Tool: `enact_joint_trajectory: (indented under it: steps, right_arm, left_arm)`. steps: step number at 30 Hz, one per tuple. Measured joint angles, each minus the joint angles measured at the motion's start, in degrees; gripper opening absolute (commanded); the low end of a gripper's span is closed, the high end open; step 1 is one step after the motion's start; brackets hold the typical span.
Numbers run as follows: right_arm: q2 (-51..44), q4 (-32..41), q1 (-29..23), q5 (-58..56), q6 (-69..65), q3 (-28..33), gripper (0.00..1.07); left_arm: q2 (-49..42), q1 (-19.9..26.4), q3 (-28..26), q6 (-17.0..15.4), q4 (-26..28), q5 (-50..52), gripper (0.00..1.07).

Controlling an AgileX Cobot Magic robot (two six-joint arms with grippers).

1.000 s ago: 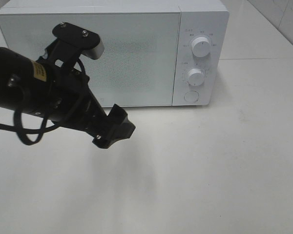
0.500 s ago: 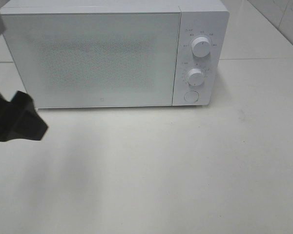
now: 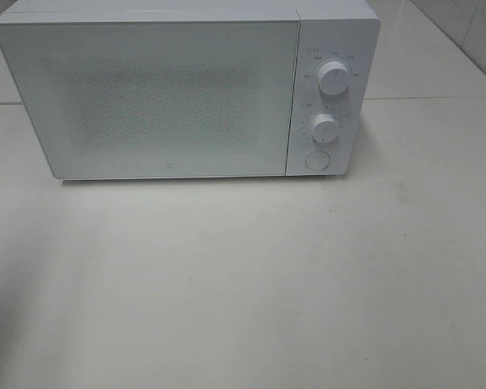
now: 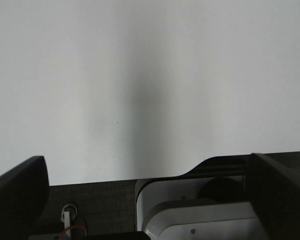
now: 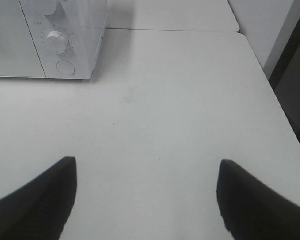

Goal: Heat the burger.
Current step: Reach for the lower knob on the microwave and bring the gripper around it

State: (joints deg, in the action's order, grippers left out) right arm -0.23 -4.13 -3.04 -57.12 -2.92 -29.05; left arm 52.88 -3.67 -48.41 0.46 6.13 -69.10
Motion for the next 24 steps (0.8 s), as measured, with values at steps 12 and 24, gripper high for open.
enact_joint_trajectory:
  steps: [12, 24]
  right_arm:
    - [0.0, 0.0, 0.0, 0.0, 0.0, 0.0, 0.76]
    - [0.0, 0.0, 0.0, 0.0, 0.0, 0.0, 0.76]
  left_arm:
    - [-19.5, 0.1, 11.2, 0.1, -0.1, 2.0, 1.00]
    - [-30.5, 0.1, 17.7, 1.3, -1.3, 8.4, 1.00]
